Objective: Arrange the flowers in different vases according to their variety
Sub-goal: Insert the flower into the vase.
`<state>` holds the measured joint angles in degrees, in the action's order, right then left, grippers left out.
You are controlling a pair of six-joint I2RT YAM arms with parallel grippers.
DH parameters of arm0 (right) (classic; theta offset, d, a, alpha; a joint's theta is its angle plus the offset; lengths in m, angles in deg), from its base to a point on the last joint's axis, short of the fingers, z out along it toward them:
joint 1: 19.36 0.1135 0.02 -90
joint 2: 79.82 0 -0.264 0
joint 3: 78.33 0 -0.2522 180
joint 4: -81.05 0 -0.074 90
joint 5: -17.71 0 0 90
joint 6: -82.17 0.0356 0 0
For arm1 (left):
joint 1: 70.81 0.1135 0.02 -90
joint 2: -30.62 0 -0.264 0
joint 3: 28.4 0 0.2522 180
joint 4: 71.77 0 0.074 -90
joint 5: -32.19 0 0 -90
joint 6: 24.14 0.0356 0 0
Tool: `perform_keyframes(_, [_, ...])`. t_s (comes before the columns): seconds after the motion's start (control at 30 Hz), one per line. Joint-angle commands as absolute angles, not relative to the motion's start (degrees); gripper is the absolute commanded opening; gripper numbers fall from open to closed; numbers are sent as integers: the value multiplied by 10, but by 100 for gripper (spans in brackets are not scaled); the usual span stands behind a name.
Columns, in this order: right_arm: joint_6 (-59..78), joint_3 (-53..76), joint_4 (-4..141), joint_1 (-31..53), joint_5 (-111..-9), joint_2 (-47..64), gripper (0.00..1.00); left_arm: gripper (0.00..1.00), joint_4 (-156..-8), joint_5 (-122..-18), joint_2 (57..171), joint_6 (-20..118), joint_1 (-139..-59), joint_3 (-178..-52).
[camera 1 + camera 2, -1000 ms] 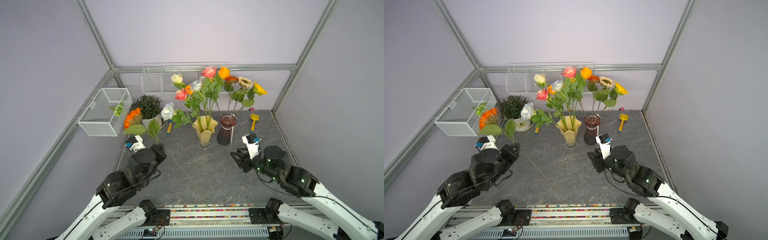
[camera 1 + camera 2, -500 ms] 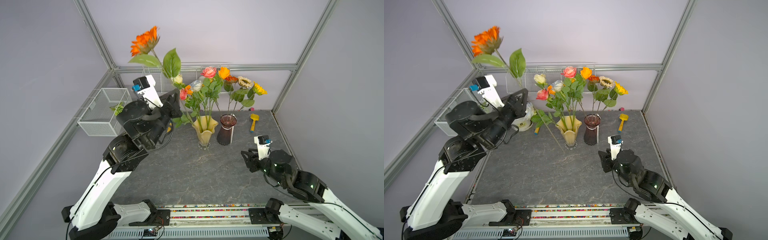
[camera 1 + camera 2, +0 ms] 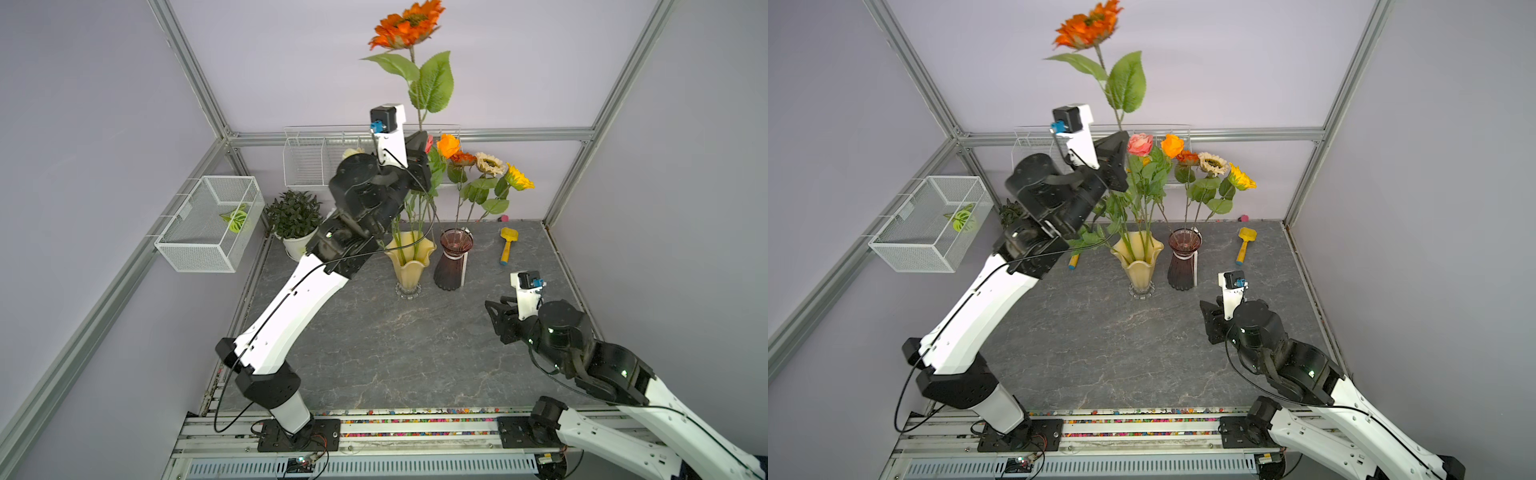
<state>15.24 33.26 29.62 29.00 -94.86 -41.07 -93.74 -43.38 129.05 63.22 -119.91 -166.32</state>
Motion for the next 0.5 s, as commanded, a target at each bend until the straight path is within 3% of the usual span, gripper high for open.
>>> perform_keyframes(0.0, [134,331,301,291,-964,-421,48,0,-845,-467,1319,642,-1192,-1663])
perform_keyframes(0.23, [124,323,295,285,-964,-419,48,0,-702,-466,1393,626,-1185,-1661])
perform_keyframes(0.47, [118,330,296,278,-959,-418,48,0,-661,-462,1462,643,-1184,-1688])
